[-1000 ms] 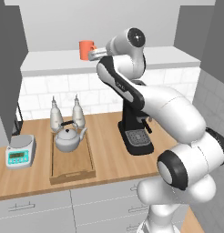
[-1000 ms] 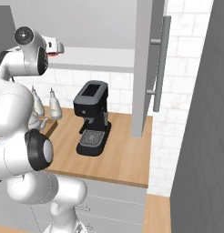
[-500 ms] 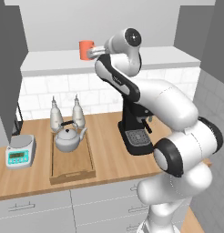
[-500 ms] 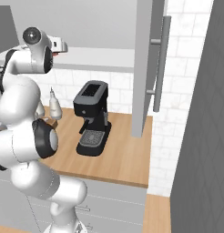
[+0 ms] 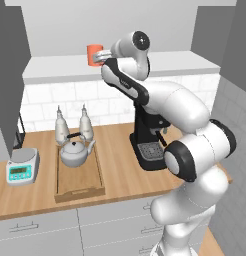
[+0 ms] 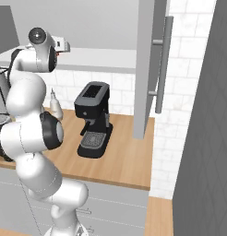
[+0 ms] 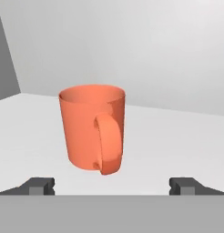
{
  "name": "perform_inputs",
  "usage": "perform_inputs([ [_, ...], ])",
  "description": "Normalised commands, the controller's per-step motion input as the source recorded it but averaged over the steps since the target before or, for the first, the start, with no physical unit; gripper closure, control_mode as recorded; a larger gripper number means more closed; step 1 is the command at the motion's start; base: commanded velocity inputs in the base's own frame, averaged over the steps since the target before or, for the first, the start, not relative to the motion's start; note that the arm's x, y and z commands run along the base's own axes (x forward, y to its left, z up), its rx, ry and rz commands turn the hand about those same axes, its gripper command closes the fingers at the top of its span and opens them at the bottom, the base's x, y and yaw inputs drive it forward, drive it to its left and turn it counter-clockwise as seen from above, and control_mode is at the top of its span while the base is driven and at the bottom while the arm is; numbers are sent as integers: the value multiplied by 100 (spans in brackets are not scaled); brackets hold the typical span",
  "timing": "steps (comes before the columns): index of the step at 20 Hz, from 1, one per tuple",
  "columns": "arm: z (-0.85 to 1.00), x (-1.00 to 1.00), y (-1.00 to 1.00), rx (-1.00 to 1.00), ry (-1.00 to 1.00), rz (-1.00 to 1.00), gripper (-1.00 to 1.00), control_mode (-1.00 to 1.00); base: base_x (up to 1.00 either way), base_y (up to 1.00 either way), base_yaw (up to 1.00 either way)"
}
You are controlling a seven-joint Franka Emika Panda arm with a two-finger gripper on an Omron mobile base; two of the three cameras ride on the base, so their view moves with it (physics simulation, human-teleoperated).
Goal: Pick the kettle from the counter and place it on the tray. Then pick the mug from the cabinet and place it on the tray. Then close the cabinet doors.
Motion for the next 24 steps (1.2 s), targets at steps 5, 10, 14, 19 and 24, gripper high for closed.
perform_inputs([
  [5,-5,32,9,0,0,2,-100,-100,0,0,0],
  [10,-2,17,7,0,0,1,-100,-100,0,0,0],
  [14,-2,12,1,0,0,1,-100,-100,0,0,0],
  [19,-8,11,3,0,0,1,-100,-100,0,0,0],
  [24,-8,12,2,0,0,1,-100,-100,0,0,0],
])
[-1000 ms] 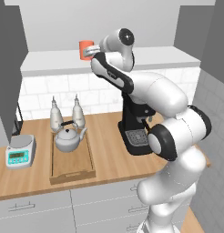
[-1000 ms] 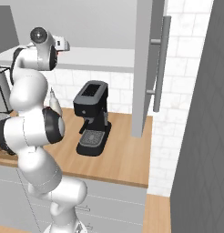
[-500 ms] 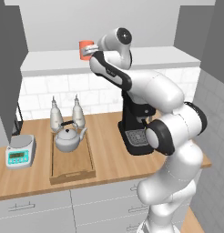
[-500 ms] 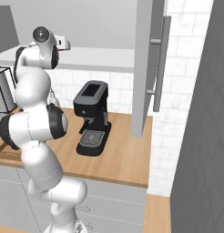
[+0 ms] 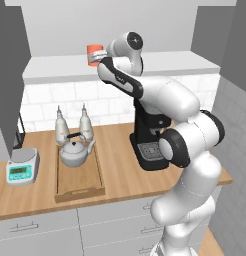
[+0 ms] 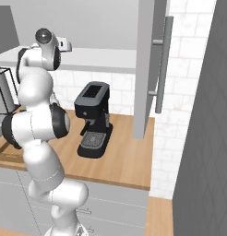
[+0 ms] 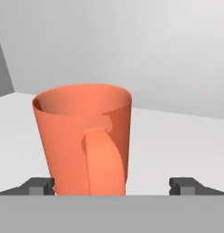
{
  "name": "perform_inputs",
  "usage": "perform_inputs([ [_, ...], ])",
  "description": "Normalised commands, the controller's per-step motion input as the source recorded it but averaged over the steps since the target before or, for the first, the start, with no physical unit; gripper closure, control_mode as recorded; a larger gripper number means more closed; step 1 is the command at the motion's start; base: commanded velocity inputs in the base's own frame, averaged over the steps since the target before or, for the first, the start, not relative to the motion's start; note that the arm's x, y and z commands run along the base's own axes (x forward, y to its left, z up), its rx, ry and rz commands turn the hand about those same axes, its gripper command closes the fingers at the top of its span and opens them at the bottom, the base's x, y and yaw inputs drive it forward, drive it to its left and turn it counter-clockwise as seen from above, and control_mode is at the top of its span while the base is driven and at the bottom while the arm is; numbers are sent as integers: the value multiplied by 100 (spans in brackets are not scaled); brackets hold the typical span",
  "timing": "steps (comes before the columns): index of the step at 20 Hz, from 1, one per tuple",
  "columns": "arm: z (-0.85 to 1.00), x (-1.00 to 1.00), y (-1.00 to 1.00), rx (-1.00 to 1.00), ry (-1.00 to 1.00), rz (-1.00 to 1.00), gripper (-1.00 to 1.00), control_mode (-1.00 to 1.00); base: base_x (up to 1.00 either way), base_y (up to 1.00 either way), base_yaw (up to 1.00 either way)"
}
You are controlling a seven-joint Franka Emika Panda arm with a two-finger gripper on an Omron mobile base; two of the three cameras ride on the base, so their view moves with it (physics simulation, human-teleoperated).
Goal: Pick the kettle from the counter and place it on the tray. Then pick the mug from the cabinet and place it on the tray. Then close the cabinet doors.
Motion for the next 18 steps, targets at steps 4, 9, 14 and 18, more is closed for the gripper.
perform_inputs([
  [4,-6,12,3,0,0,1,-100,-100,0,0,0],
  [9,-1,6,1,0,0,1,100,-100,0,0,0],
  [14,0,0,0,0,-2,2,100,-100,0,0,0],
  [18,0,0,1,0,-11,3,100,-100,0,0,0],
])
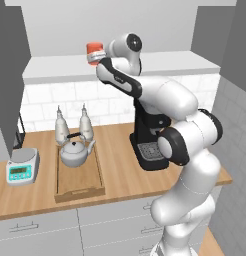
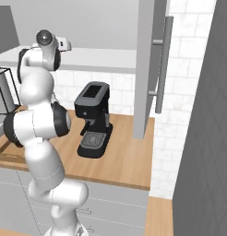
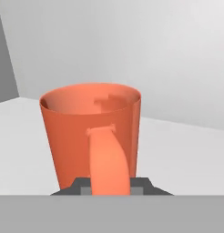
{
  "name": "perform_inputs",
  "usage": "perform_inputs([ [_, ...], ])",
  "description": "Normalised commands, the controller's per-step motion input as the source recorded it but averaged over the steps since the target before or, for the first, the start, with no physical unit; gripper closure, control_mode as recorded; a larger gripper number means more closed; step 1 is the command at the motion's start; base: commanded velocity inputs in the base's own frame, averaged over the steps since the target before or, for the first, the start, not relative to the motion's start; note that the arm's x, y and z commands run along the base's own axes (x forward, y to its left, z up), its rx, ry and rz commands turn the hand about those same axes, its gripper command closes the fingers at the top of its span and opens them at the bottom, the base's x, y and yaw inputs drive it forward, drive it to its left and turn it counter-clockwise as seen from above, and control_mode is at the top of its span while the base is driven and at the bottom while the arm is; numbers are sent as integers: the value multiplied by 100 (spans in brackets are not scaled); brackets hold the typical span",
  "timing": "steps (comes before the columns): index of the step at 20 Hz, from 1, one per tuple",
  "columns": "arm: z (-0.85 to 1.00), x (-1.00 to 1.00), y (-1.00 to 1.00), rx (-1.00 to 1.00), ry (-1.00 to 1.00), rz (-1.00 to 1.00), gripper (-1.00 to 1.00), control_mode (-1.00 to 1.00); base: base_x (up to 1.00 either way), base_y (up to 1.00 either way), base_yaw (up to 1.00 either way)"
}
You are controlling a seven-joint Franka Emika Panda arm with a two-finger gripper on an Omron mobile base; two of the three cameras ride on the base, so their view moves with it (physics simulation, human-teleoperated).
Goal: Pick the kettle from the counter and place it on the tray. Then pick the mug from the cabinet and place it on the tray. Then close the cabinet doors.
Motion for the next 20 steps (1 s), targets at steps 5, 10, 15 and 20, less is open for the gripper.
perform_inputs([
  [5,0,-2,6,0,-17,3,100,-100,0,0,0],
  [10,2,-28,12,0,-6,4,100,-100,0,0,0],
  [15,17,-75,5,0,1,6,100,-100,0,0,0],
  [20,14,-98,0,0,6,9,100,-100,0,0,0],
])
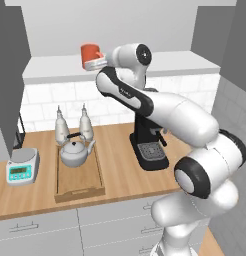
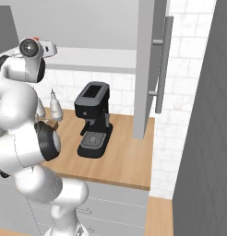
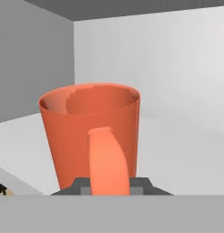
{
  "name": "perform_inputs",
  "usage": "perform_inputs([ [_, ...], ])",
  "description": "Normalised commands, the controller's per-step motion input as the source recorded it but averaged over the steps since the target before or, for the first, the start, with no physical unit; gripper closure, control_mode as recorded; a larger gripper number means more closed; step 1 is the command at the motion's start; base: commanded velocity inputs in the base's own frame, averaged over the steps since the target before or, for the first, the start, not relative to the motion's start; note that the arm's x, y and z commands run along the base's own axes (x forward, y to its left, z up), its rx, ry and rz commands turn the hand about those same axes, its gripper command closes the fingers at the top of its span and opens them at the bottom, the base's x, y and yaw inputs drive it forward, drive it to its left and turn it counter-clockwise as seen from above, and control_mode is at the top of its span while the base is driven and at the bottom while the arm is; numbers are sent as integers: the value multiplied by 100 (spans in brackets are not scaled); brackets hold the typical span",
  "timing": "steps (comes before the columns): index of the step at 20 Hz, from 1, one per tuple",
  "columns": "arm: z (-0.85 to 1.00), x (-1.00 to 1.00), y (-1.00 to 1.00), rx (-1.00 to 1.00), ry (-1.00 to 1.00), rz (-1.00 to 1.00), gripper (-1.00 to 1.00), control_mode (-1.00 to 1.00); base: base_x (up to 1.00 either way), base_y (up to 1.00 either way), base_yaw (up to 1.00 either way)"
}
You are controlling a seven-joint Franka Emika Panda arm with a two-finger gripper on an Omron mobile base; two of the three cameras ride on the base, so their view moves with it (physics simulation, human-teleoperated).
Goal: Pick the kettle from the counter and place it on the tray. Then pick the mug from the cabinet and place it on the tray. Then close the cabinet doors.
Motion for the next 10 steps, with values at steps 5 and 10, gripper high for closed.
perform_inputs([
  [5,0,-100,0,0,4,10,100,-100,0,0,0],
  [10,0,-100,-6,3,0,8,100,-100,0,0,0],
])
